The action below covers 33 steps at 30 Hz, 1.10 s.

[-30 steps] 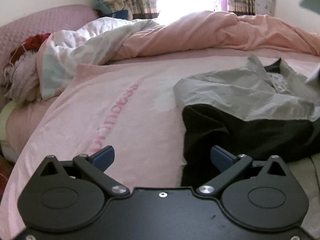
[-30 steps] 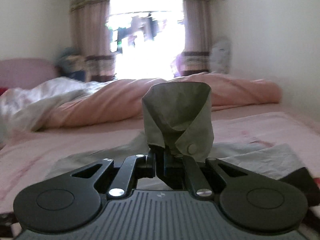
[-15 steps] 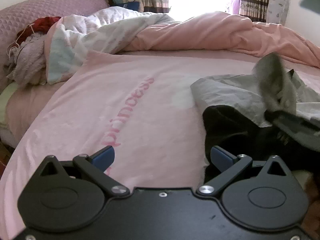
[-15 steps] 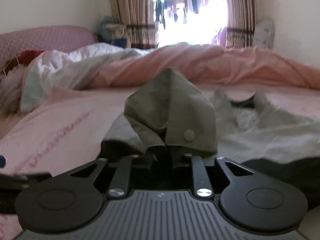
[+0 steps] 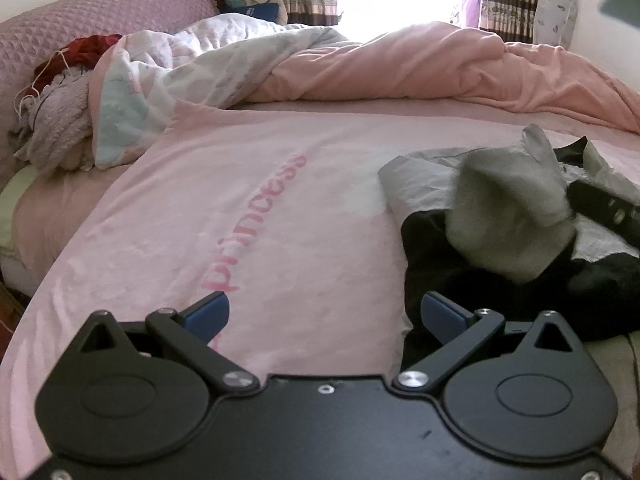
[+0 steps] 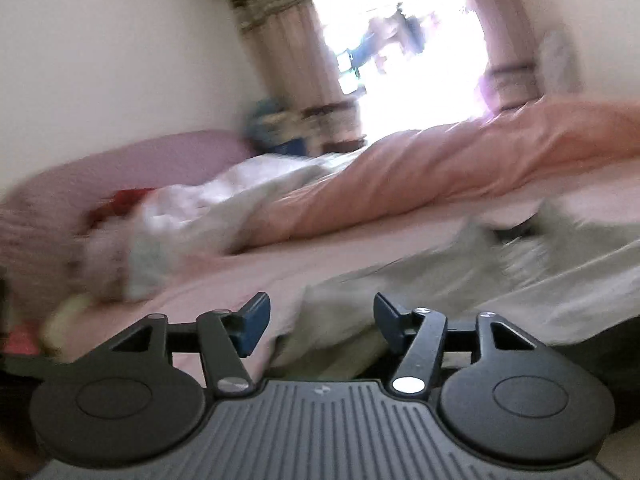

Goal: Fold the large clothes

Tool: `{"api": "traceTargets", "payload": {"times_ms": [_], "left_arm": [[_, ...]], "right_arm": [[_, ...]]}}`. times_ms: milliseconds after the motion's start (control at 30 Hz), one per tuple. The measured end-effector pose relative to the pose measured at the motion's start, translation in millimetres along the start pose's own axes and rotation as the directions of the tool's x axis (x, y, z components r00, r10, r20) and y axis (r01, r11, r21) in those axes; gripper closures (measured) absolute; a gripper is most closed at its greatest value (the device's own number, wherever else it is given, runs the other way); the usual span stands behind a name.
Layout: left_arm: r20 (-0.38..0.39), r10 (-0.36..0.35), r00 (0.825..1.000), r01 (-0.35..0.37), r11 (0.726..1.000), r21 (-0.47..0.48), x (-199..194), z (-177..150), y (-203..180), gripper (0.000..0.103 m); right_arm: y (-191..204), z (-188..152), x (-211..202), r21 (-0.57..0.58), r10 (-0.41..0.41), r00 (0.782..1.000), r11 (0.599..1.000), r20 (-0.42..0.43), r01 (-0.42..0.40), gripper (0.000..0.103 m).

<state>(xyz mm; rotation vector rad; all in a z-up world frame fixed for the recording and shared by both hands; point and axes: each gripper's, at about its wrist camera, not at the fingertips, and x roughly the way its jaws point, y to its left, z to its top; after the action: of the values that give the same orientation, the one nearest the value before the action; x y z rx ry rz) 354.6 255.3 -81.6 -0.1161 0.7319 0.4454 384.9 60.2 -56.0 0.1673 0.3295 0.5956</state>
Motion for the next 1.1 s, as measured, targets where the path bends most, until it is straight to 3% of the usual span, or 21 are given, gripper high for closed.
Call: {"api": "traceTargets", "payload": {"times_ms": [33, 67, 133, 333, 433, 567, 700, 733, 800, 833, 867, 900, 933, 967, 1000, 1033, 1100], "left_arm": [[-0.001, -0.001, 1.000, 0.001, 1.000, -0.001, 0, 0, 0, 0.000], [-0.002, -0.002, 1.000, 0.002, 1.000, -0.003, 1, 1, 1, 0.000], [-0.002, -0.008, 1.000, 0.008, 1.000, -0.001, 0, 1, 0, 0.000], [0.002, -0.013, 1.000, 0.013, 1.000, 0.012, 0, 2, 0, 0.000], [0.004, -0.008, 1.000, 0.008, 1.000, 0.019, 0, 2, 1, 0.000], [0.000, -0.003, 1.000, 0.003, 1.000, 0.007, 1, 2, 6, 0.000], [-0.002, -0.004, 1.000, 0.004, 1.000, -0.008, 1, 3, 9, 0.000], [-0.003, -0.003, 1.000, 0.003, 1.000, -0.010, 1, 3, 8, 0.000], [-0.009, -0.003, 1.000, 0.003, 1.000, -0.014, 2, 3, 9, 0.000], [-0.012, -0.005, 1.000, 0.005, 1.000, -0.015, 2, 2, 8, 0.000], [-0.015, -0.007, 1.000, 0.007, 1.000, -0.015, 3, 2, 8, 0.000], [-0.017, -0.009, 1.000, 0.008, 1.000, -0.014, 3, 2, 8, 0.000], [-0.019, -0.009, 1.000, 0.009, 1.000, -0.011, 3, 3, 8, 0.000], [-0.020, -0.008, 1.000, 0.007, 1.000, -0.009, 4, 3, 7, 0.000], [-0.020, -0.006, 1.000, 0.006, 1.000, -0.009, 4, 4, 8, 0.000], [-0.021, -0.004, 1.000, 0.004, 1.000, -0.010, 5, 5, 8, 0.000], [-0.024, -0.005, 1.000, 0.004, 1.000, -0.017, 5, 5, 9, 0.000]], "right_arm": [[-1, 1, -1, 0.002, -0.030, 1.000, 1.000, 0.007, 0.030, 0.054], [-3, 2, -1, 0.011, -0.023, 1.000, 1.000, 0.004, 0.023, 0.056], [-7, 1, 5, 0.017, -0.022, 0.999, 1.000, -0.035, 0.022, 0.056], [8, -15, 40, -0.104, -0.133, 0.984, 0.987, -0.116, 0.121, 0.055], [10, -22, 60, -0.092, -0.140, 0.975, 0.988, -0.171, 0.126, 0.093], [11, -23, 70, -0.006, -0.073, 0.974, 0.997, -0.216, 0.073, 0.094], [16, -21, 61, 0.036, -0.004, 0.986, 0.999, -0.166, 0.010, 0.093], [19, -22, 60, 0.023, -0.007, 0.987, 1.000, -0.162, 0.011, 0.090], [24, -28, 68, -0.022, -0.017, 0.976, 1.000, -0.217, 0.013, 0.068], [23, -32, 76, -0.034, -0.010, 0.959, 0.999, -0.283, 0.000, 0.055], [21, -35, 82, -0.025, -0.009, 0.944, 1.000, -0.331, 0.001, 0.055], [15, -36, 80, 0.014, 0.003, 0.946, 1.000, -0.324, 0.002, 0.055], [9, -35, 72, 0.067, 0.027, 0.958, 0.998, -0.284, -0.008, 0.059], [4, -32, 59, 0.120, 0.061, 0.974, 0.992, -0.219, -0.035, 0.076], [2, -30, 49, 0.131, 0.082, 0.982, 0.990, -0.168, -0.060, 0.081], [3, -26, 39, 0.109, 0.078, 0.989, 0.992, -0.125, -0.064, 0.085], [4, -21, 23, 0.078, 0.073, 0.996, 0.995, -0.049, -0.069, 0.082]]}}
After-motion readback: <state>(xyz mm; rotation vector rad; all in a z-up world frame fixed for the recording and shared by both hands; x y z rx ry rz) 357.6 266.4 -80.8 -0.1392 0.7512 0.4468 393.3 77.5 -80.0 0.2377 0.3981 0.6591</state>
